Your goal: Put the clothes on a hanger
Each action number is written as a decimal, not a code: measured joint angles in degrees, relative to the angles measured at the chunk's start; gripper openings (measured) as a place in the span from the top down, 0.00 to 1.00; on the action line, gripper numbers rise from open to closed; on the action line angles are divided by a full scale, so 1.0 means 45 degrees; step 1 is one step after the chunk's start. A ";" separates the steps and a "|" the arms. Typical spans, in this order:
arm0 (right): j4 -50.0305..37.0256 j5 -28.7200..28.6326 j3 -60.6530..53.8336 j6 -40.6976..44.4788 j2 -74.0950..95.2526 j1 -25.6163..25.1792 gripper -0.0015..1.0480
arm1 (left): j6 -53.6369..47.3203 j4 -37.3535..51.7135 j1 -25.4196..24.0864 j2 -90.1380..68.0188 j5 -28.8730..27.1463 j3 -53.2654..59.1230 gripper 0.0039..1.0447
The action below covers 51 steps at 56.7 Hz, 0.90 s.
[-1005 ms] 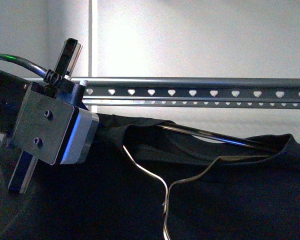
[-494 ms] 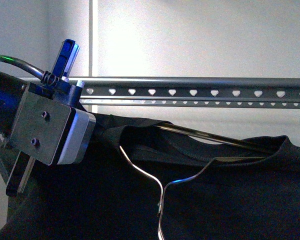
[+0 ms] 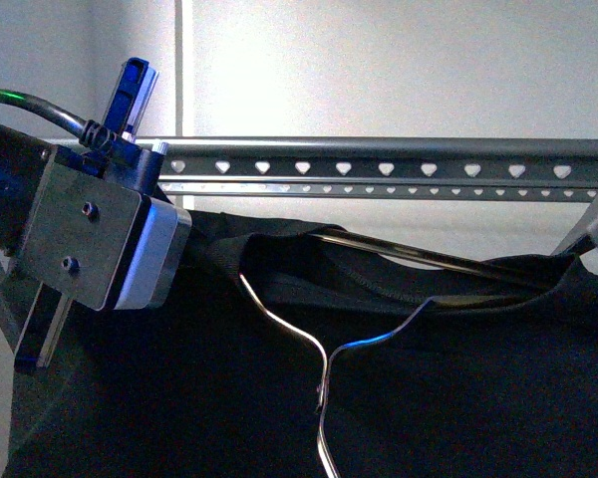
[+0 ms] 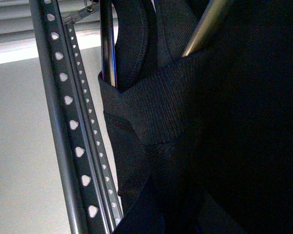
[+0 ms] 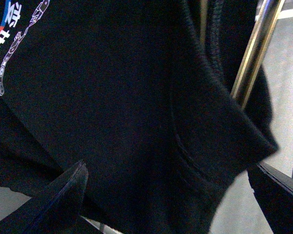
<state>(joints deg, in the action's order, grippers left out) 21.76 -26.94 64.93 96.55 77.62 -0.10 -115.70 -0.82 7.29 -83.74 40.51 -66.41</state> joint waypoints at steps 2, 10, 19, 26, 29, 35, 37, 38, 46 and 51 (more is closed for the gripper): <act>-0.0029 0.0073 0.0063 -0.0053 0.0136 0.0078 0.07 | 0.0000 0.0000 0.0000 0.0000 0.0000 0.0000 0.96; -0.0529 0.0359 0.0529 -0.0699 0.0903 0.0568 0.15 | 0.0000 0.0000 -0.0005 0.0000 -0.0005 0.0000 0.96; -0.1015 0.0408 0.0801 -0.1477 0.1258 0.0806 0.42 | -0.0005 0.0000 0.0000 0.0000 -0.0010 0.0000 0.96; -0.0811 0.0437 0.0821 -0.1666 0.1277 0.0777 0.63 | 0.0000 0.0000 0.0000 0.0000 0.0000 0.0000 0.96; -0.0622 0.0393 0.0821 -0.1948 0.1273 0.0699 0.69 | 0.0034 0.0000 0.0000 0.0000 0.0039 0.0000 0.96; -0.0345 0.0272 0.0821 -0.2263 0.1248 0.0491 0.79 | 0.0126 0.0000 0.0044 0.0000 0.0199 0.0005 0.93; -0.0277 0.0136 0.0821 -0.2312 0.1239 0.0432 0.81 | 0.0189 0.0000 0.0063 0.0000 0.0228 0.0005 0.89; -0.0238 0.0102 0.0821 -0.2307 0.1224 0.0408 0.82 | 0.0199 0.0005 0.0073 0.0000 0.0219 0.0005 0.87; 0.0155 -0.0180 0.0782 -0.2302 0.1166 0.0112 0.91 | 0.0189 0.0005 0.0083 0.0000 0.0185 0.0005 0.73; 0.0340 -0.0170 0.0733 -0.2297 0.1103 -0.0117 0.91 | 0.0141 0.0005 0.0087 0.0000 0.0233 0.0005 0.64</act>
<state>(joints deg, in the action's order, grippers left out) 23.29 -27.70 68.23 86.21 82.59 -0.62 -115.07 -0.80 7.68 -83.74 41.56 -66.39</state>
